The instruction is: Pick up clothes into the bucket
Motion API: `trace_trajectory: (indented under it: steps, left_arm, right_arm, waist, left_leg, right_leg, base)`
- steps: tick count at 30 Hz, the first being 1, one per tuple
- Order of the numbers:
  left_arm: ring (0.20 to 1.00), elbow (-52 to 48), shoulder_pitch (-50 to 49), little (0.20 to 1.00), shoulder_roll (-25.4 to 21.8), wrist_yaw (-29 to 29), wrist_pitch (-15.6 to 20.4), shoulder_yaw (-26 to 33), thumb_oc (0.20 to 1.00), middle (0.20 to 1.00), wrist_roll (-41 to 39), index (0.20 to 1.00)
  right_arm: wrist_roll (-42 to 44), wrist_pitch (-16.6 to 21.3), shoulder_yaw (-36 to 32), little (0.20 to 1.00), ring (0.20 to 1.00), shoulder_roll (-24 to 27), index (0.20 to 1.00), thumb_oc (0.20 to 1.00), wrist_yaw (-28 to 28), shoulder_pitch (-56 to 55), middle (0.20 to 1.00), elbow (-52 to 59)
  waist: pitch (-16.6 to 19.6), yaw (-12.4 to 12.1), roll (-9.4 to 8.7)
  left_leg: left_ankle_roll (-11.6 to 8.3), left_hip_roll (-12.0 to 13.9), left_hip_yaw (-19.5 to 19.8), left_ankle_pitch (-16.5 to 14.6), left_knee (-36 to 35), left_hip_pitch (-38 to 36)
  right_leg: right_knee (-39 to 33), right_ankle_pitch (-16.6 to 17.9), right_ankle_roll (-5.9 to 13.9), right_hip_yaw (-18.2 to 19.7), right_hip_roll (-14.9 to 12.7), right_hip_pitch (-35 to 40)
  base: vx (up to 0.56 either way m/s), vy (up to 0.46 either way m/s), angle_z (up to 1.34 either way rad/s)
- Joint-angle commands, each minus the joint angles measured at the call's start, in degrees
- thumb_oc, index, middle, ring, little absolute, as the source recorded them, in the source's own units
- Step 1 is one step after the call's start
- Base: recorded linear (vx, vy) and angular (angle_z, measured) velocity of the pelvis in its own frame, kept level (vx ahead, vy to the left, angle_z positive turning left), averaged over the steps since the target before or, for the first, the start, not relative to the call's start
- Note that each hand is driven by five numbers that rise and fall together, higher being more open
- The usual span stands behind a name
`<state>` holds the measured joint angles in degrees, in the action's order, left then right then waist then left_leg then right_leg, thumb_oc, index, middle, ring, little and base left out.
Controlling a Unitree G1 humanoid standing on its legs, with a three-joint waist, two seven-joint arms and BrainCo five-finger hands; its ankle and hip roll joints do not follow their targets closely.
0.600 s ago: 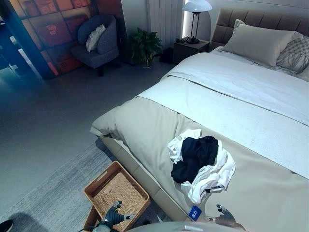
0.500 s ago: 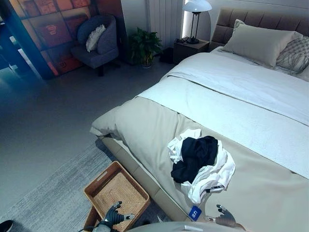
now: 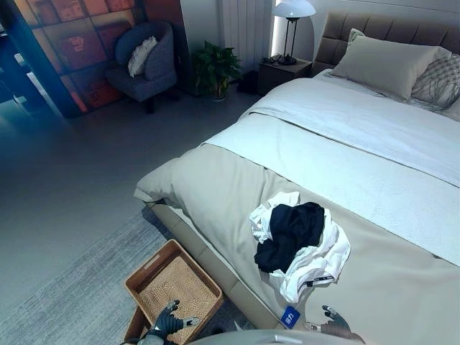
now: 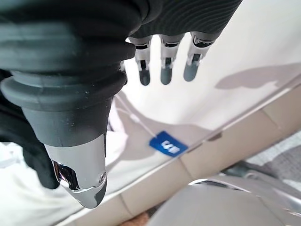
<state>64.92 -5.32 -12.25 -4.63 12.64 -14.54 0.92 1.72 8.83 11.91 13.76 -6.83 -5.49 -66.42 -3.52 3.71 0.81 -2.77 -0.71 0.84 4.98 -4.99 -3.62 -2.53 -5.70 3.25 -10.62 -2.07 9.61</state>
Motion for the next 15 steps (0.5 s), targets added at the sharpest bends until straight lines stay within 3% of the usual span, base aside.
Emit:
trace_trajectory:
  steps: [1, 15]
  left_arm:
    - [1.0, 3.1, 3.9, 1.0, 4.2, -0.1, 0.3, 1.1, 1.0, 1.0, -2.3, 1.0]
    - [1.0, 2.5, 4.2, 1.0, 3.2, -0.7, -0.2, 0.5, 1.0, 1.0, -2.7, 1.0]
  right_arm:
    - [1.7, 1.3, 0.9, 1.0, 1.0, -1.1, 1.0, 1.0, 0.2, 4.3, 1.0, -0.7]
    - [9.0, 1.0, -3.0, 1.0, 1.0, 0.0, 1.0, 1.0, -3.1, 10.1, 1.0, 1.6]
  waist:
    - [-1.3, 0.2, -2.72]
    - [-2.7, -1.1, -2.92]
  left_leg:
    - [-0.6, 0.6, 2.1, -7.3, 3.6, -1.2]
    - [-0.42, 0.1, 3.2, -7.1, 4.0, 0.5]
  right_leg:
    - [-0.1, 4.6, 4.43, -0.7, -5.3, -3.2]
    - [1.0, 4.4, 4.44, -1.8, -5.8, -4.3]
  base:
    - [0.0, 0.0, 0.0]
    - [0.0, -0.001, 0.01]
